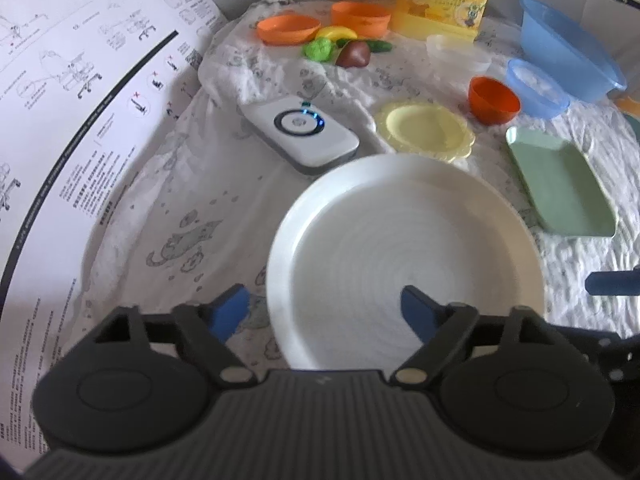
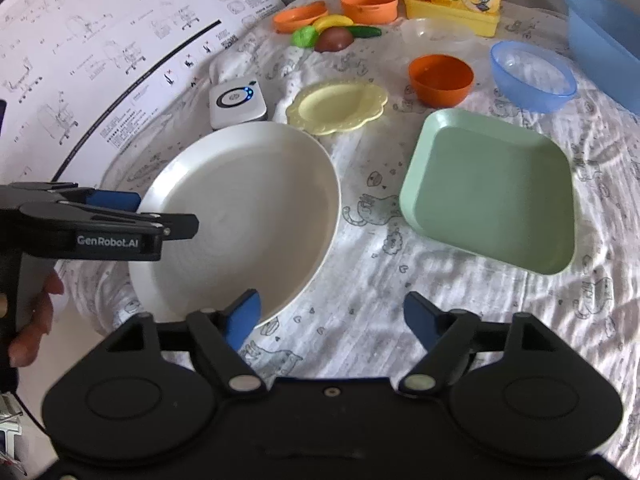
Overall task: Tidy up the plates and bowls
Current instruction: 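Lower the white plate onto the sheet and open the right gripper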
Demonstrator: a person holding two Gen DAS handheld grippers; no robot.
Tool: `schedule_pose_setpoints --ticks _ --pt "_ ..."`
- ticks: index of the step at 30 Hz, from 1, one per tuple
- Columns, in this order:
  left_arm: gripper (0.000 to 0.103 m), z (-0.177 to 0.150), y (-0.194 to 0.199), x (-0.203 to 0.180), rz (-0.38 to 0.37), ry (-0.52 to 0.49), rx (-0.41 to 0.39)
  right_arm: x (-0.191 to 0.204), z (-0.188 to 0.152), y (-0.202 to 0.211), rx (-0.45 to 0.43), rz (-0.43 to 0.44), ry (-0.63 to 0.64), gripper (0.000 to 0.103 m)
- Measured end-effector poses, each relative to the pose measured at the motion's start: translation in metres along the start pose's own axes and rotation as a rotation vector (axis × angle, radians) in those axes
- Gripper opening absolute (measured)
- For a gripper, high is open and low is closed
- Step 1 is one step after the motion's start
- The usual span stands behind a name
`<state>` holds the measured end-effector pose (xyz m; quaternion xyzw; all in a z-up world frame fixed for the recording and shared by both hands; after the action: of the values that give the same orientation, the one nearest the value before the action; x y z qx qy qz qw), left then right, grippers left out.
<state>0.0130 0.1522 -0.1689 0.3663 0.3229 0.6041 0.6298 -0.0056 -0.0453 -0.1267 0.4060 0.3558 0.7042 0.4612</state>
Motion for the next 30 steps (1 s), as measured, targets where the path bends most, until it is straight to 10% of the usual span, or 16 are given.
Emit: schedule_pose_setpoints --ticks 30 --pt "0.103 0.055 0.058 -0.061 -0.031 -0.064 -0.208 -0.054 0.020 0.076 -0.244 -0.083 -0.110 0.103"
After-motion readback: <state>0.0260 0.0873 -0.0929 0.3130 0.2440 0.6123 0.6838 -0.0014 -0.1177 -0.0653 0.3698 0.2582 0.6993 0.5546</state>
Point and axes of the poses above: each gripper's, at about its wrist camera, not at the fingertips, and y roughly against the way its jaws point, x to its left, z to its top, the point moved 7 cm from there along -y, roughly the way its jaws point, and after that the axes turned 4 degrees about z, right-handed, at the moved point
